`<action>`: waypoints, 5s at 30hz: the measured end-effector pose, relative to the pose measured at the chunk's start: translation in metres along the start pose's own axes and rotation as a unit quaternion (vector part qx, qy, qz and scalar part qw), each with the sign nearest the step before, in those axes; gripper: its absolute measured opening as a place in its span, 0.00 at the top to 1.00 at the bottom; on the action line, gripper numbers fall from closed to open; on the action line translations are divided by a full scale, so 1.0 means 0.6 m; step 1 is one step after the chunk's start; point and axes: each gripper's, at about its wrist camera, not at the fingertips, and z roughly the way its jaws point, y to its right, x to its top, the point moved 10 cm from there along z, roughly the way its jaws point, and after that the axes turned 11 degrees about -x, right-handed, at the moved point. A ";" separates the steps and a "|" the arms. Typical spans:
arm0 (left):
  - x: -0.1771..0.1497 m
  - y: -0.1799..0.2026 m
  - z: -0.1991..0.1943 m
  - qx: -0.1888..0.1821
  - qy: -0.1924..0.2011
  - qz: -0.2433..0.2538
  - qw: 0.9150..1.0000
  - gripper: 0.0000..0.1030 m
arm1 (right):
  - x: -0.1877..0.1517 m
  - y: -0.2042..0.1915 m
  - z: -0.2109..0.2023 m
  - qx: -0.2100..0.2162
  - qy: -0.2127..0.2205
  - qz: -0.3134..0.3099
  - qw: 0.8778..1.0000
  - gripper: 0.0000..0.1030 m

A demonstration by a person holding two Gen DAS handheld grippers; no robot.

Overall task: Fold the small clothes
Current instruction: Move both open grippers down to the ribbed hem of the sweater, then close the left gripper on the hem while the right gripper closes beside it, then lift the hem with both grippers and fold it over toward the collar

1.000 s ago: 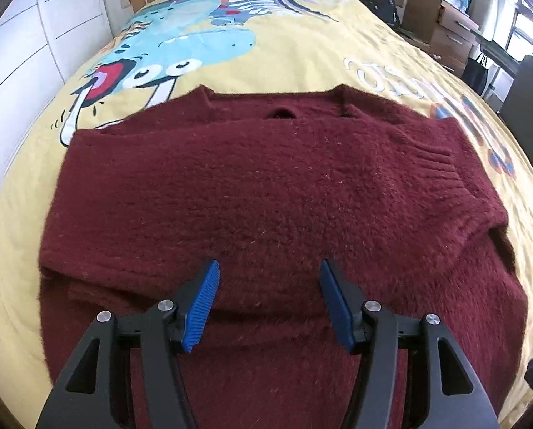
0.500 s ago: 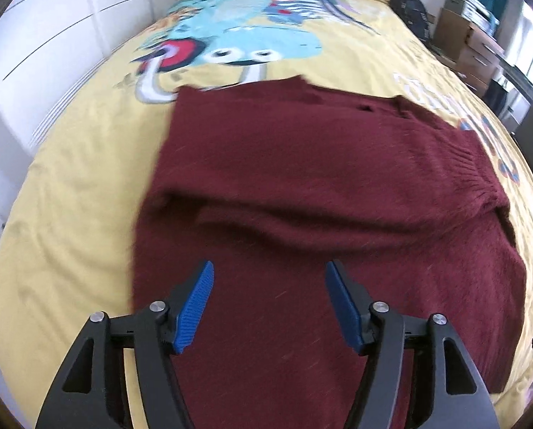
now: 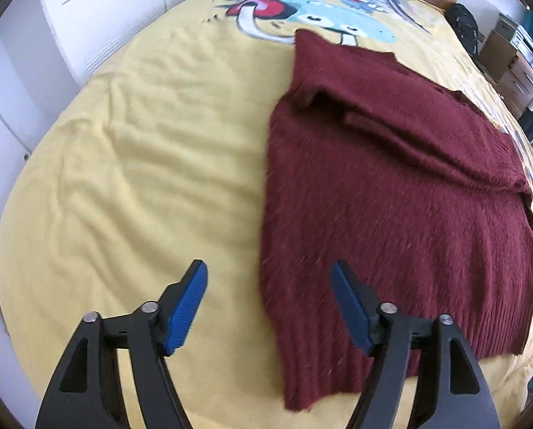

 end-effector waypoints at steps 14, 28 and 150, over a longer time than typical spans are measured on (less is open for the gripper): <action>-0.076 -0.027 0.024 -0.041 -0.044 -0.047 0.997 0.32 | -0.023 -0.003 0.029 0.008 -0.035 -0.001 0.999 0.39; -0.098 -0.027 0.044 -0.087 -0.058 -0.047 0.993 0.17 | -0.037 -0.013 0.071 0.031 -0.079 0.000 0.996 0.34; 0.393 0.077 0.169 -0.200 0.025 -0.039 0.979 0.89 | 0.416 -0.237 0.271 0.027 -0.009 -0.073 0.997 0.87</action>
